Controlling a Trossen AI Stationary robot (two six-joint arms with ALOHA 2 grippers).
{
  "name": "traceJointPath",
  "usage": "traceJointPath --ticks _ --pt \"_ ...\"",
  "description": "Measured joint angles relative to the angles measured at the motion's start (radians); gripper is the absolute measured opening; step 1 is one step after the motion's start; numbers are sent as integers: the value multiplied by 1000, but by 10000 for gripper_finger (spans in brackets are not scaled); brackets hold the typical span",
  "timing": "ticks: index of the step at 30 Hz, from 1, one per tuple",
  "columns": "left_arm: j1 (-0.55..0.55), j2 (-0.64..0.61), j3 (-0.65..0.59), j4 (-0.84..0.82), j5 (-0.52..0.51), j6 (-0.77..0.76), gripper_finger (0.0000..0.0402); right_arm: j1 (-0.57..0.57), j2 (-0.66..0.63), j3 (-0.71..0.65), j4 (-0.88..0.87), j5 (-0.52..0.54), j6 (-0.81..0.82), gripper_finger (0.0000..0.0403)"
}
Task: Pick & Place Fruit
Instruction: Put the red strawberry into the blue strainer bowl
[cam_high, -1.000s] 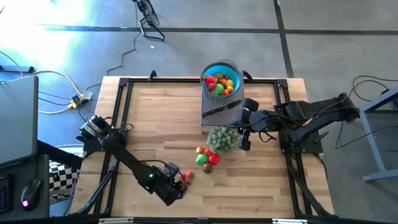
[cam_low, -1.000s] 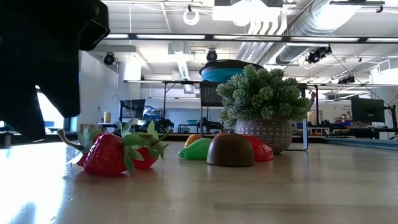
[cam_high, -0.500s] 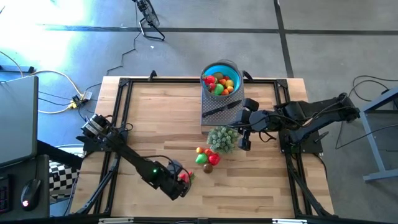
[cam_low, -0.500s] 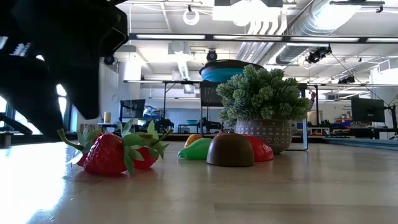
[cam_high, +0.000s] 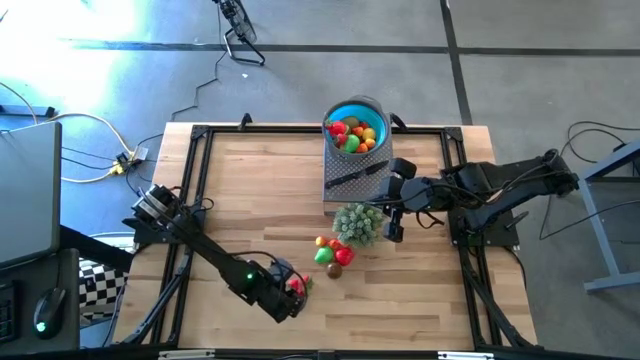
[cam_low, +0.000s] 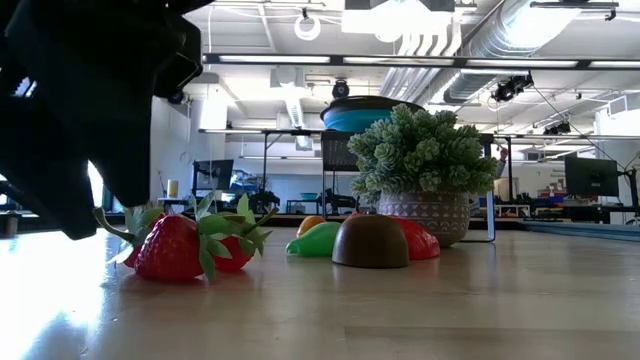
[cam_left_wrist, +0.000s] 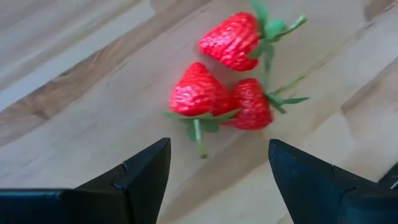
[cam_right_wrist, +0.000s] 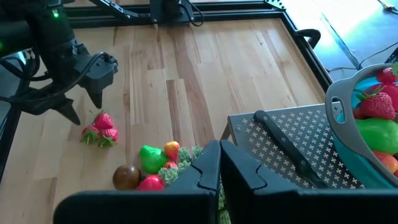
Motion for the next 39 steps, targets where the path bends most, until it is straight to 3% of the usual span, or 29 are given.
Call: traceJointPath --ticks 13,26,39 --pt "0 16 0 2 7 -4 257 0 0 0 0 0 0 4" --pt "1 16 0 -3 -31 -30 113 0 0 0 0 0 0 4" --pt "0 16 0 -2 -35 -31 8 0 0 0 0 0 0 4"
